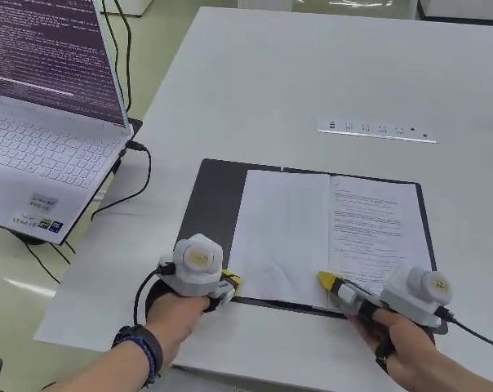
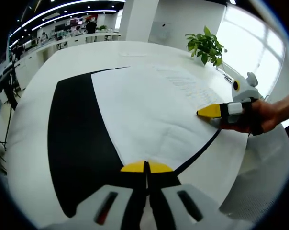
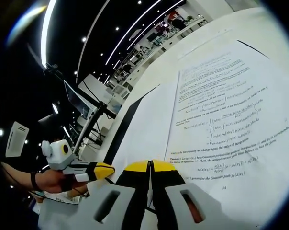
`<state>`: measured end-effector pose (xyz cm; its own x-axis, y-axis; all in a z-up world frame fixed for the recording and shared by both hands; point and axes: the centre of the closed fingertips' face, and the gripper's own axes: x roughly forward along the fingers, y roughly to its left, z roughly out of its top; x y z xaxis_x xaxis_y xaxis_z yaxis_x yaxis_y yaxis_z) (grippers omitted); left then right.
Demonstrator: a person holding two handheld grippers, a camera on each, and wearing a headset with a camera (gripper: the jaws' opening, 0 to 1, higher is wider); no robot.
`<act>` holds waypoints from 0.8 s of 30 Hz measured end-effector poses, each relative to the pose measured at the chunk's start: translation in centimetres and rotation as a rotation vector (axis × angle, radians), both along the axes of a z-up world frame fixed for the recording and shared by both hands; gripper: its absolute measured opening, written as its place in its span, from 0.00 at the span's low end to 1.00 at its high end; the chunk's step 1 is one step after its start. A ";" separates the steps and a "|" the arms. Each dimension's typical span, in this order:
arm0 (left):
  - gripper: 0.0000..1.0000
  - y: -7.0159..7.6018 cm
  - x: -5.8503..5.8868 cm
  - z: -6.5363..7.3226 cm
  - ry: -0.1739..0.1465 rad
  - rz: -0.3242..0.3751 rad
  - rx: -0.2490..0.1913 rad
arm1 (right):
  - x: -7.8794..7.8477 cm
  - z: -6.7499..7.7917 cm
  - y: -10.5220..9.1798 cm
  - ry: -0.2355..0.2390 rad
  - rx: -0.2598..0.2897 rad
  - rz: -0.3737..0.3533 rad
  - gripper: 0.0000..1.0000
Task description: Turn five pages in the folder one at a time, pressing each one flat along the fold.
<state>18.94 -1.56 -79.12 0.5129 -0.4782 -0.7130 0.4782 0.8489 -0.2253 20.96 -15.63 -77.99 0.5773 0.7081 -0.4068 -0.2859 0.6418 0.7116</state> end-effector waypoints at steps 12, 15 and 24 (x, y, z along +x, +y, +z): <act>0.00 -0.1 0.1 0.0 0.014 -0.002 0.027 | -2.0 0.0 -0.1 0.018 0.008 -0.018 0.00; 0.00 -0.1 0.1 0.0 0.011 -0.008 0.037 | -2.4 0.0 -0.3 0.021 0.008 -0.017 0.00; 0.00 -0.2 -0.1 0.0 0.011 -0.009 0.067 | -3.1 0.0 -0.3 0.040 0.001 -0.012 0.00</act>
<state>18.79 -1.76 -79.12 0.5012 -0.4338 -0.7488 0.4835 0.8580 -0.1735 17.85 -15.90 -78.04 0.5690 0.7017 -0.4287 -0.2493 0.6441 0.7232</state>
